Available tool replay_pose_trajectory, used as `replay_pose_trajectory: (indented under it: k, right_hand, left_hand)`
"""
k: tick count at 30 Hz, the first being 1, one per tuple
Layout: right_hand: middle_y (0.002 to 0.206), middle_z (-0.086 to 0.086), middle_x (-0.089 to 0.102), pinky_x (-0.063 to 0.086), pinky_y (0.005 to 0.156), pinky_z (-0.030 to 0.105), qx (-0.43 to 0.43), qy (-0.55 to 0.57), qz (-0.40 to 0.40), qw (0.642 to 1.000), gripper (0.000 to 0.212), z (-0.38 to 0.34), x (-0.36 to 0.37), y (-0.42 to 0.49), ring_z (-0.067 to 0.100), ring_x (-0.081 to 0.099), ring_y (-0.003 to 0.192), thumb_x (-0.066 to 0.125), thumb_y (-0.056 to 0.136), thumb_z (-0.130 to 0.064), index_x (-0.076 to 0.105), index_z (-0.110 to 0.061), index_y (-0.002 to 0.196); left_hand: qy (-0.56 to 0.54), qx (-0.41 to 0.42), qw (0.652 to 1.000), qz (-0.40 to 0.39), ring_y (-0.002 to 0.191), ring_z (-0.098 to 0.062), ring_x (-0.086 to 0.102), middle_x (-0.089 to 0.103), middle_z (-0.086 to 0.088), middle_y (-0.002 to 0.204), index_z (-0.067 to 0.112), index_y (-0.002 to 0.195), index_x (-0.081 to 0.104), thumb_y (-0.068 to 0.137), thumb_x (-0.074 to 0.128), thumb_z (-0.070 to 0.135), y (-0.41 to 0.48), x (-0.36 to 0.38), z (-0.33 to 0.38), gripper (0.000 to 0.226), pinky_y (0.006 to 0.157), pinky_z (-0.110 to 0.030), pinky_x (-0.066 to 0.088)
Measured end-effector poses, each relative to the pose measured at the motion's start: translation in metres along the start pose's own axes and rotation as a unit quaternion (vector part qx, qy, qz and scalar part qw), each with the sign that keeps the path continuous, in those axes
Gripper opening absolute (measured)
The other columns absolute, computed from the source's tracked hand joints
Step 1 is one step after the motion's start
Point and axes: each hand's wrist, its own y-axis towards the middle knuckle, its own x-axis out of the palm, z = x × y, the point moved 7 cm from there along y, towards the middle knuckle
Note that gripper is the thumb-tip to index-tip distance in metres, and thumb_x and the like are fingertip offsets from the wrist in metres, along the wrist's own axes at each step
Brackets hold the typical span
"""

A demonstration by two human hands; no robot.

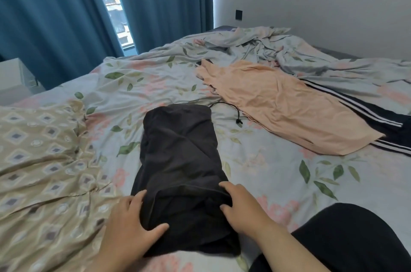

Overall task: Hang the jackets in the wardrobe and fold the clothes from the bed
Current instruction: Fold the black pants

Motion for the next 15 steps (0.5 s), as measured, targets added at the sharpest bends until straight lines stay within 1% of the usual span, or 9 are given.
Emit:
replay_pose_trajectory:
  k: [1,2,4,6,7,9,11,13,15]
  right_hand:
    - [0.127,-0.007,0.044,0.038,0.099,0.021,0.000,0.003,0.005,1.000,0.055,0.000,-0.001,-0.001,0.016,0.050,0.120,0.054,0.094,-0.026,0.035,-0.038,0.144]
    - [0.127,-0.007,0.045,0.038,0.098,0.021,-0.003,0.010,0.004,1.000,0.053,0.000,-0.002,-0.003,0.015,0.050,0.119,0.053,0.094,-0.022,0.037,-0.038,0.142]
    - [0.119,-0.009,0.050,0.040,0.091,0.019,-0.027,0.027,0.010,0.999,0.050,-0.005,-0.006,-0.009,0.012,0.054,0.109,0.049,0.088,-0.010,0.045,-0.042,0.127]
    - [0.097,-0.011,0.054,0.040,0.071,0.018,-0.049,0.044,0.061,0.996,0.046,-0.012,-0.015,-0.016,0.007,0.053,0.085,0.043,0.077,-0.001,0.047,-0.044,0.092]
    - [0.086,-0.010,0.051,0.038,0.063,0.020,-0.061,0.052,0.101,0.992,0.041,-0.015,-0.023,-0.019,0.007,0.047,0.074,0.041,0.071,0.002,0.042,-0.038,0.078]
    - [0.080,-0.007,0.047,0.038,0.063,0.028,-0.087,0.052,0.149,0.984,0.034,-0.021,-0.032,-0.027,0.012,0.043,0.071,0.038,0.064,0.005,0.037,-0.028,0.067]
    - [0.088,-0.008,0.046,0.043,0.068,0.028,-0.090,-0.009,0.091,0.992,0.033,-0.022,-0.023,-0.030,0.014,0.047,0.078,0.038,0.064,0.007,0.039,-0.026,0.064]
    - [0.093,-0.003,0.049,0.045,0.069,0.027,-0.037,-0.099,-0.051,0.993,0.029,-0.009,0.002,-0.033,0.018,0.052,0.082,0.040,0.067,0.003,0.044,-0.025,0.065]
    - [0.094,0.001,0.053,0.046,0.065,0.027,0.029,-0.139,-0.155,0.978,0.018,0.005,0.023,-0.041,0.021,0.056,0.081,0.043,0.069,-0.006,0.048,-0.024,0.069]
  left_hand:
    - [0.034,0.037,0.999,-0.012,0.104,-0.016,0.050,0.048,0.007,0.111,0.035,0.131,0.051,0.057,0.082,0.058,-0.006,0.003,0.002,0.084,0.091,-0.032,0.047]
    - [0.044,0.056,0.997,-0.027,0.106,-0.017,0.051,0.048,0.006,0.115,0.032,0.134,0.051,0.063,0.080,0.052,-0.009,0.005,0.003,0.079,0.089,-0.030,0.047]
    - [0.030,0.057,0.997,-0.042,0.103,-0.018,0.055,0.051,0.006,0.114,0.024,0.127,0.058,0.076,0.072,0.027,-0.009,0.005,0.001,0.052,0.080,-0.029,0.047]
    - [-0.026,0.045,0.999,0.015,0.095,-0.022,0.060,0.057,0.005,0.102,0.018,0.106,0.065,0.077,0.064,0.003,-0.005,-0.009,-0.003,0.033,0.074,-0.031,0.044]
    - [-0.072,0.031,0.995,0.066,0.090,-0.021,0.060,0.058,0.005,0.092,0.017,0.093,0.065,0.074,0.061,-0.006,-0.001,-0.023,-0.008,0.031,0.074,-0.027,0.041]
    - [-0.137,0.020,0.977,0.165,0.081,-0.005,0.051,0.054,0.009,0.082,0.016,0.076,0.059,0.065,0.055,-0.019,0.004,-0.052,-0.023,0.037,0.073,-0.011,0.036]
    - [-0.131,0.021,0.977,0.168,0.080,0.000,0.048,0.050,0.010,0.082,0.018,0.070,0.053,0.059,0.051,-0.019,0.003,-0.062,-0.036,0.038,0.072,-0.008,0.036]
    - [-0.083,0.006,0.995,0.063,0.075,-0.012,0.050,0.051,0.005,0.076,0.020,0.067,0.048,0.057,0.052,-0.015,-0.002,-0.039,-0.047,0.037,0.068,-0.026,0.041]
    - [-0.120,-0.040,0.991,-0.050,0.071,-0.024,0.052,0.055,-0.002,0.073,0.016,0.071,0.051,0.059,0.058,-0.010,-0.016,-0.009,-0.059,0.029,0.066,-0.033,0.039]
